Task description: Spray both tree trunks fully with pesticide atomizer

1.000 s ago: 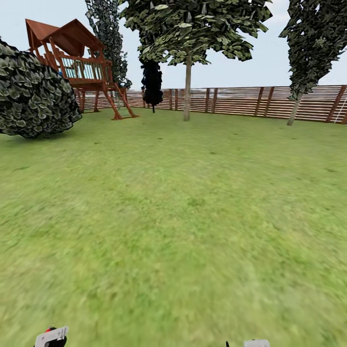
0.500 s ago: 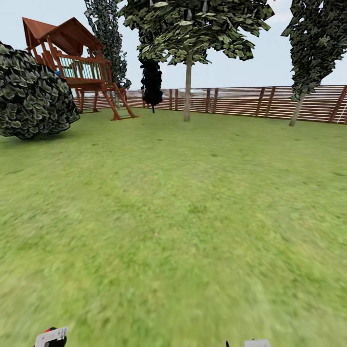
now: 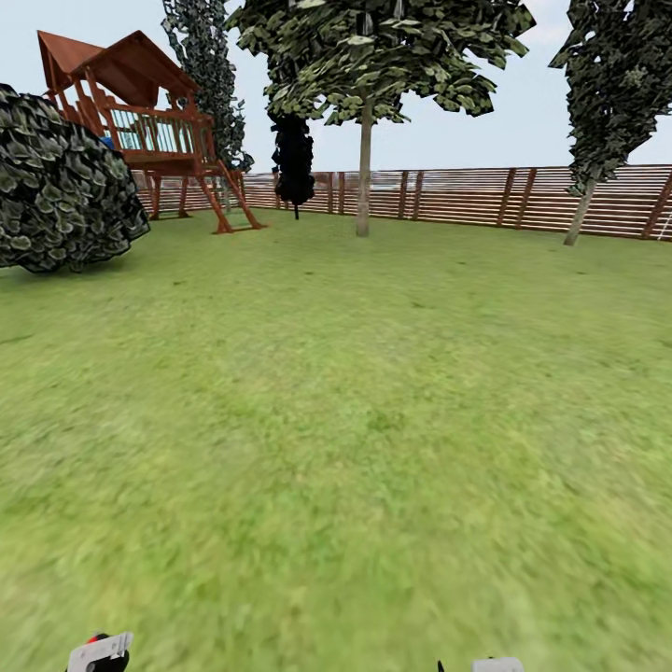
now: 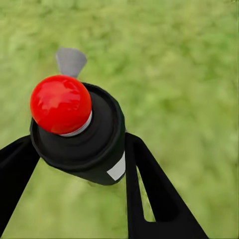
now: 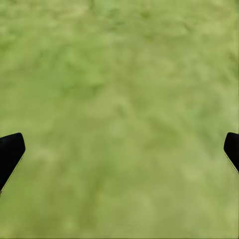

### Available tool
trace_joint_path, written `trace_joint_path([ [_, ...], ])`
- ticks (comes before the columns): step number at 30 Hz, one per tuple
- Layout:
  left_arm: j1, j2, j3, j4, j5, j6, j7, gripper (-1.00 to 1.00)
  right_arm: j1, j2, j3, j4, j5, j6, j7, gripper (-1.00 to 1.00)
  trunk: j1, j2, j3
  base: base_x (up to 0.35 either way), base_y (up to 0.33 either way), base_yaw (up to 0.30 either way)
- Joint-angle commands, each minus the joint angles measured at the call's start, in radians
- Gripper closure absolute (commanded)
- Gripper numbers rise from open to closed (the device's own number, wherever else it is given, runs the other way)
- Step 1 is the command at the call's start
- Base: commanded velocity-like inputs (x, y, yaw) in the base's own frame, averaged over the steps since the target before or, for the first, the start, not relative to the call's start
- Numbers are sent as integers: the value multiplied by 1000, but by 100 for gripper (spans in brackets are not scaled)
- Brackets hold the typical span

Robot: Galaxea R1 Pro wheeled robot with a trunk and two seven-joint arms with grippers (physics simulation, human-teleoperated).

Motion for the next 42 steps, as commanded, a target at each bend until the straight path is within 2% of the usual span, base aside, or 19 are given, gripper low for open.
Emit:
trace_joint_path([
  [1, -1, 0, 4, 1, 11, -1, -10, 100, -1, 0, -2, 2, 11, -3, -8, -100, 0, 0, -1, 338, 0, 0],
  [42, -1, 0, 4, 1, 11, -2, -10, 100, -1, 0, -2, 2, 11, -3, -8, -100, 0, 0, -1, 338, 0, 0],
])
